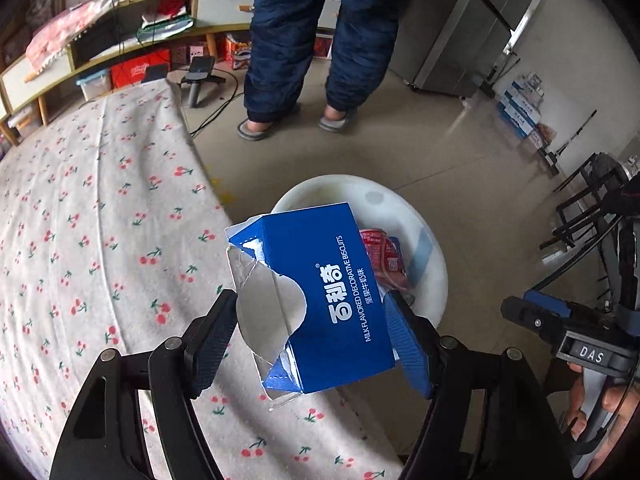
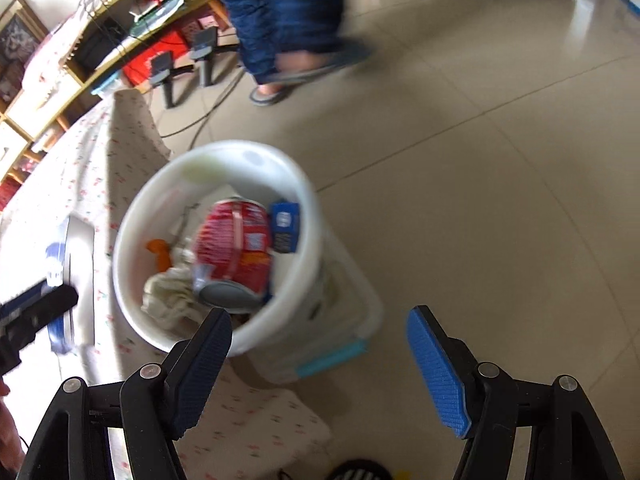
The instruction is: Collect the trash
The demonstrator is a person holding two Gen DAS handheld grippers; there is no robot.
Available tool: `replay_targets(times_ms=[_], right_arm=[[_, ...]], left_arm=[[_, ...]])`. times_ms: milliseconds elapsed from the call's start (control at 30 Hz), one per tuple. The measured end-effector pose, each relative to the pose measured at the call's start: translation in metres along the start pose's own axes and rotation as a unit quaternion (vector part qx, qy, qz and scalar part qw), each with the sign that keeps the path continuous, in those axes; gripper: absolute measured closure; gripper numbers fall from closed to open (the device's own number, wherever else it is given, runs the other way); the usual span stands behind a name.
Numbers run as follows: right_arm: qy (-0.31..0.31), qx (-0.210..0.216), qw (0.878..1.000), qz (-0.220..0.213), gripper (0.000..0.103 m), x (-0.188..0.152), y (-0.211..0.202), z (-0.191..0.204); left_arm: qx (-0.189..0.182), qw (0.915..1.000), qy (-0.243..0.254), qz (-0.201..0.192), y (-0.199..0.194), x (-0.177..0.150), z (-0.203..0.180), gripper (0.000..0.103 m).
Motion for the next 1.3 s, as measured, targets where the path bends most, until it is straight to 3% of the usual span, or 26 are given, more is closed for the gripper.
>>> replay_targets(times_ms=[100,167,267,667,900,1300], right_arm=[[0.014,0.000,1.000,-0.004,0.026,-0.001,-0.005,-0.011],[0.020,0.002,1.000,-0.008,0.026,-0.001,-0.008,-0.016],[0.024,0.004,1.000,-0.013,0.026,0.001,-0.009,-0.015],[-0.002,0.000,1.000,-0.010,0.025,-0.002,-0.006,0.006],[-0.030,0.013,0.999,-0.018,0.023,-0.015,-0.009,0.051],[-0.108,0.048,0.993,-0.031,0.017,-0.063,-0.014,0.169]], left_arm=[[-0.011,0.9998,0.000,-0.018,0.006,0.011,-0.007,0.023],[-0.025,0.9994,0.002,-0.024,0.008,0.017,-0.010,0.014],[-0.015,0.9996,0.005,-0.023,0.009,0.017,-0.003,0.005],[0.023,0.9994,-0.002,-0.024,-0.030,-0.020,0.048,0.000],[0.049,0.9980,-0.026,-0.029,-0.071,-0.054,0.099,0.000],[0.112,0.9896,-0.087,-0.022,-0.128,-0.116,0.181,0.000]])
Point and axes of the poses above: each gripper's, at about its wrist camera, not at the fingertips, and y roughly the way its jaws point, z to its left, x to its top, the point moved 8 cm from there along y, roughly the way its jaws point
